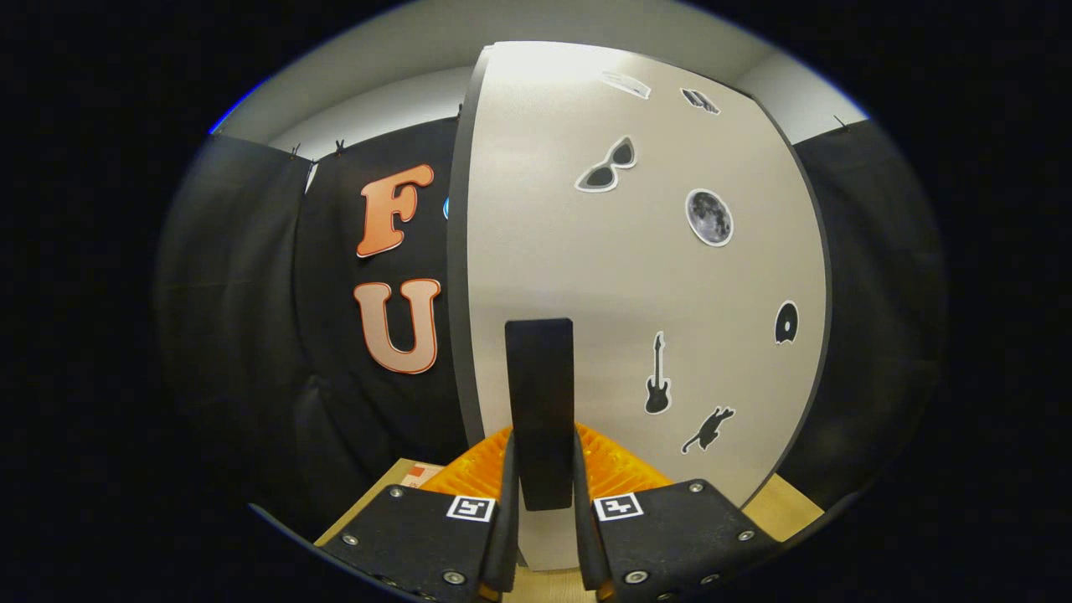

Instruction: Open the shoe cabinet door, grab the shoes and put them into the shoe cabinet, then close the shoe cabinet door.

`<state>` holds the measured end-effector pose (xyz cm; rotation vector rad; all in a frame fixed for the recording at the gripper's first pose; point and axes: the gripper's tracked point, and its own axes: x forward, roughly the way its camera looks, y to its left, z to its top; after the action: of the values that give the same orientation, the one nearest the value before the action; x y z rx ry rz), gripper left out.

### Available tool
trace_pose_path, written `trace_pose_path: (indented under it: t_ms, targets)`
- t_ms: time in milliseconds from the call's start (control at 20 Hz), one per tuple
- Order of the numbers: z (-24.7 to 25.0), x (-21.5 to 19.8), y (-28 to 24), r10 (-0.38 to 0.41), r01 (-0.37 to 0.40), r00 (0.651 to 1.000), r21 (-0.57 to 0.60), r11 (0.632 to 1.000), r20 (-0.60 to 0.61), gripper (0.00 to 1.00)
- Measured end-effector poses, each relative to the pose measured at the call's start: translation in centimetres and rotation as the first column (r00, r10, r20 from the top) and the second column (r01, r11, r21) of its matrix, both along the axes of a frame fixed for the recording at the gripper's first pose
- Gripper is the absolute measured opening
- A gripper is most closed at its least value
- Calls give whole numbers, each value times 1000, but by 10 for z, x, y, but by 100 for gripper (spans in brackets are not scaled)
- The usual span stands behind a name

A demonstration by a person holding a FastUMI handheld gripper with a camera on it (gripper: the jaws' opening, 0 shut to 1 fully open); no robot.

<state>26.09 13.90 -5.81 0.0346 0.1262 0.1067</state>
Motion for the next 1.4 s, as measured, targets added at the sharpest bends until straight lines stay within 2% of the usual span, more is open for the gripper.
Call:
trace_pose_path:
  t_ms: [1250,1400]
  targets:
    - [1,-50,-39,-16,15,1000,74,997,10,27]
    - [1,-55,-44,-15,15,1000,46,999,17,27]
